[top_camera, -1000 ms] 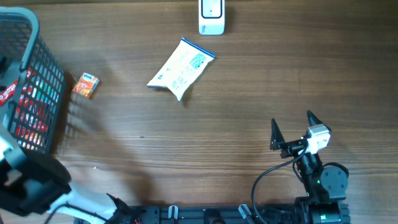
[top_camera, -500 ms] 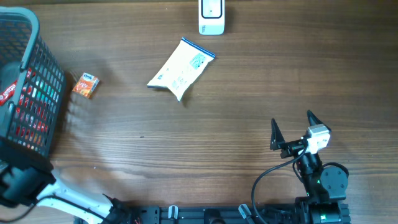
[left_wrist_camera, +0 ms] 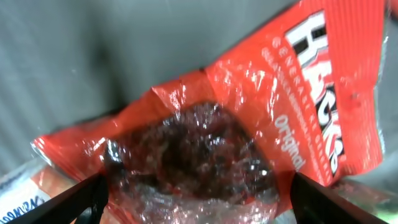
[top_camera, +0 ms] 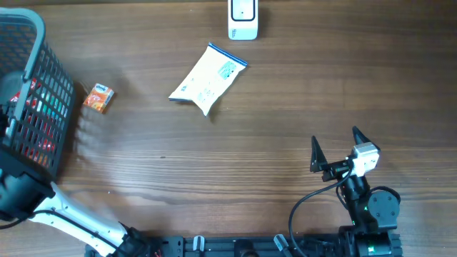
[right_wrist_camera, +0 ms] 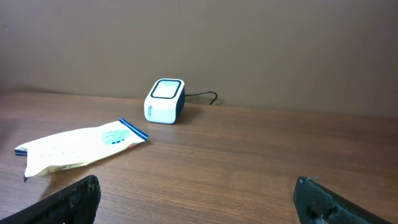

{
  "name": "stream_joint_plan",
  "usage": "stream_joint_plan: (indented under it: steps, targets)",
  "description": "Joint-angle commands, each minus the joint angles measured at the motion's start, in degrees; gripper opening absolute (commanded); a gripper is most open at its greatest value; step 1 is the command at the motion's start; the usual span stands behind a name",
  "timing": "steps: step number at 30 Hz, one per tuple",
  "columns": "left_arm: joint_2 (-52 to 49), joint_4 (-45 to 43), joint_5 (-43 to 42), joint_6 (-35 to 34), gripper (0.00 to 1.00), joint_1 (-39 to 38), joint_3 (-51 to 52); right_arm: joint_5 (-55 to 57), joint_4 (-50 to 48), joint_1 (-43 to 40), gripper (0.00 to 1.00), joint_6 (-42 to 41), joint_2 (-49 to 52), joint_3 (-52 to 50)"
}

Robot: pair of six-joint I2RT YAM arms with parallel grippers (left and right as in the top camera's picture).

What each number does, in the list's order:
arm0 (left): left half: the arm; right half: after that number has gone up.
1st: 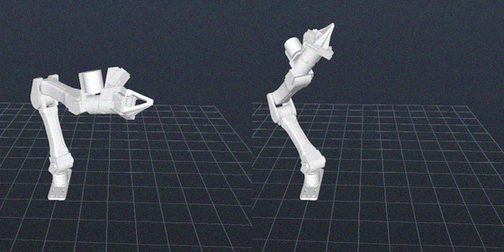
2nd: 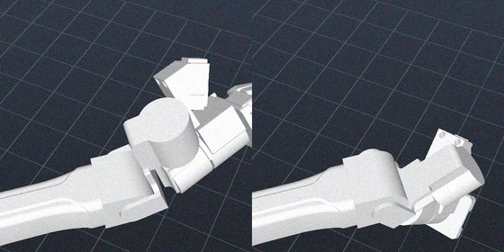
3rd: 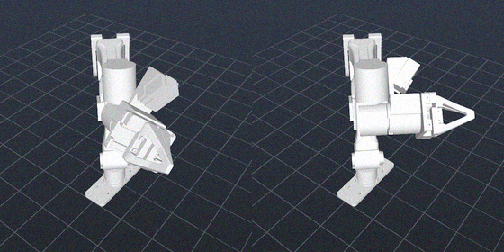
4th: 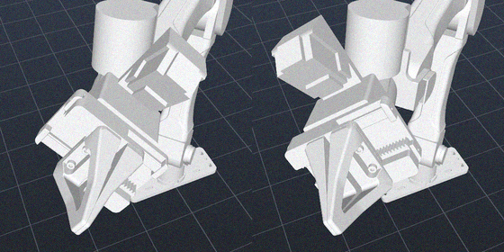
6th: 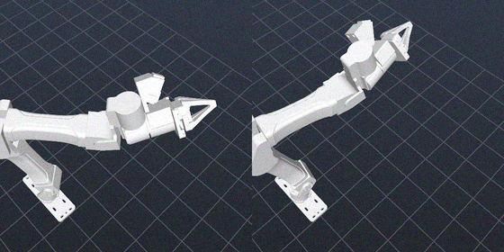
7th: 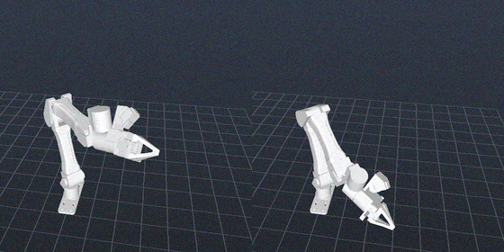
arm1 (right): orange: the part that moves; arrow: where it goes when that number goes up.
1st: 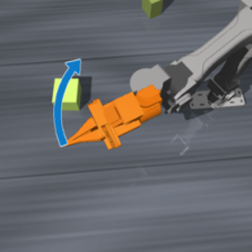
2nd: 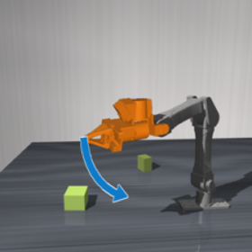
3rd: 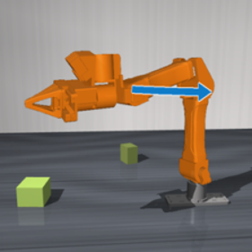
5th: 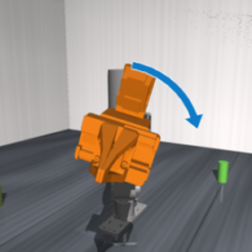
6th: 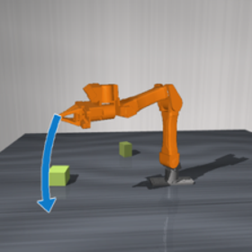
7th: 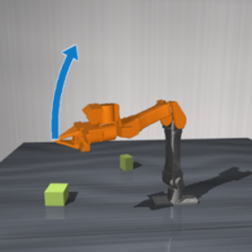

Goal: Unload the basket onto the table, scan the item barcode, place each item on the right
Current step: 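Lower the left gripper into the basket and grasp the red Hacks bag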

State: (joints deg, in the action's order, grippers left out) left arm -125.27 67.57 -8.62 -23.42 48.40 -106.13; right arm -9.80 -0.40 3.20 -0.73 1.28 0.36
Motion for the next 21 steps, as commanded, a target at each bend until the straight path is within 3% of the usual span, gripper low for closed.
stream_joint_plan:
  steps: [1, 13, 21]
  targets:
    - [-0.39, 1.4, -2.05, 0.94, 1.0, -0.17, 0.17, 0.63, -0.2, -0.22, 1.0, 0.68, 0.07, -0.07]
    - [-0.42, 5.16, 1.09, 0.9, 1.0, -0.17, 0.22, 0.63, -0.2, -0.22, 1.0, 0.68, 0.07, -0.07]
    - [-0.42, 1.64, 3.34, 0.68, 1.0, -0.17, 4.13, 0.63, -0.2, -0.22, 1.0, 0.68, 0.07, -0.07]
